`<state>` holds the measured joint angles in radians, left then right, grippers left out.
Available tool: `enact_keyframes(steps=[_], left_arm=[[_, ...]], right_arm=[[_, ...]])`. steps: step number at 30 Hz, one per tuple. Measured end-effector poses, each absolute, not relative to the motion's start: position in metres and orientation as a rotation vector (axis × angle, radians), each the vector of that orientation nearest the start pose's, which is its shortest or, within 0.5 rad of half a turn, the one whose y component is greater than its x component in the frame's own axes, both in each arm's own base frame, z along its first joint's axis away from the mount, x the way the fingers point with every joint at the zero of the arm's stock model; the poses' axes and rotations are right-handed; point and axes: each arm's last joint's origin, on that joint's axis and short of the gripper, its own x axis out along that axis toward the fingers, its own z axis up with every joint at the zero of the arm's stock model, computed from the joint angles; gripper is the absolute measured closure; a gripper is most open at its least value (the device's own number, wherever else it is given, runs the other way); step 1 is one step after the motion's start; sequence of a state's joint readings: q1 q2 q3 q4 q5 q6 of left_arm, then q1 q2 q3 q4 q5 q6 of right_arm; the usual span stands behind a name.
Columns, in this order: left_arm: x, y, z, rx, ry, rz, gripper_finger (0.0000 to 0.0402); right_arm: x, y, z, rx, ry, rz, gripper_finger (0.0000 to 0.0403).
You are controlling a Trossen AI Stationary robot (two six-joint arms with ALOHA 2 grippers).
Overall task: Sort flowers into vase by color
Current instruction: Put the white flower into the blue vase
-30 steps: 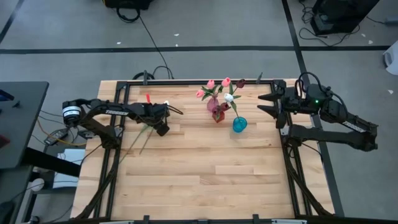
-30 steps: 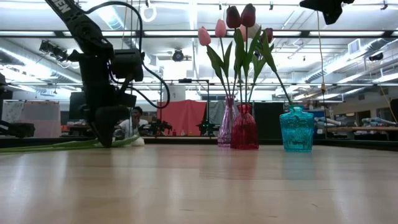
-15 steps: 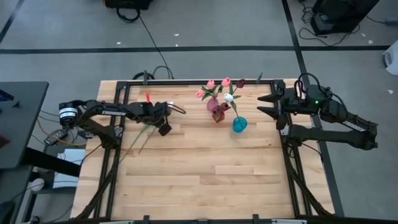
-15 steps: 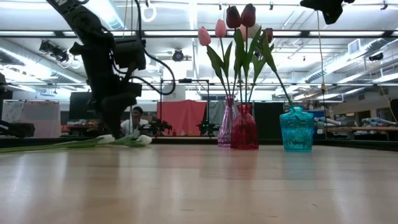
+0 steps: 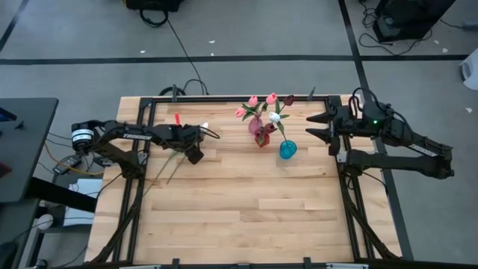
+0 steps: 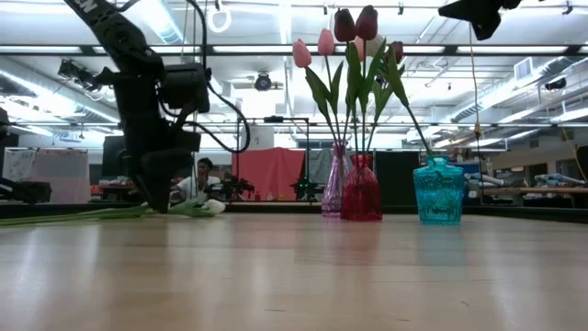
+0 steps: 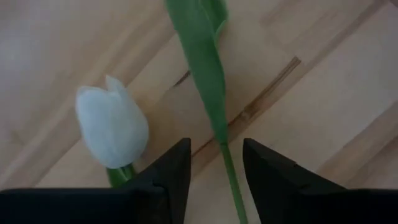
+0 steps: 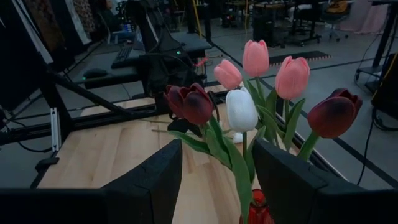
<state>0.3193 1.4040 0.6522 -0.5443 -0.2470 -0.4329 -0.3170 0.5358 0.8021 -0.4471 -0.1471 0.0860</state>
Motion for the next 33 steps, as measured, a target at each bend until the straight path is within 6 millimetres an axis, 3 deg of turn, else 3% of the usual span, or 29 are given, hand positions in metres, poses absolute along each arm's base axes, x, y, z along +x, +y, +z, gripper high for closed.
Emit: enact_keyframes(steps=[6, 11, 13, 20, 25, 29, 33], left_arm=[[0.204, 0.075, 0.137, -0.419, 1.164, 0.738, 0.0267], [0.207, 0.071, 0.137, -0.392, 1.17, 0.659, 0.0371], [0.211, 0.07, 0.141, -0.392, 1.155, 0.631, 0.0387], [0.248, 0.057, 0.18, -0.423, 1.016, 0.395, 0.0393], [0.272, 0.032, 0.21, -0.401, 0.917, -0.012, 0.0393], [0.292, 0.01, 0.232, -0.295, 0.67, -0.263, 0.0389], [0.309, -0.007, 0.254, -0.161, 0.365, -0.355, 0.0384]], right_arm=[[0.113, -0.033, 0.34, 0.132, 0.199, -0.178, 0.0195], [0.114, -0.032, 0.34, 0.132, 0.206, -0.173, 0.0195], [0.111, -0.031, 0.341, 0.128, 0.194, -0.191, 0.0195], [0.109, -0.025, 0.343, 0.135, 0.179, -0.164, 0.0195], [0.111, -0.019, 0.342, 0.152, 0.187, -0.039, 0.0195], [0.112, -0.015, 0.342, 0.155, 0.195, 0.034, 0.0195], [0.12, -0.013, 0.335, 0.155, 0.186, 0.046, 0.0195]])
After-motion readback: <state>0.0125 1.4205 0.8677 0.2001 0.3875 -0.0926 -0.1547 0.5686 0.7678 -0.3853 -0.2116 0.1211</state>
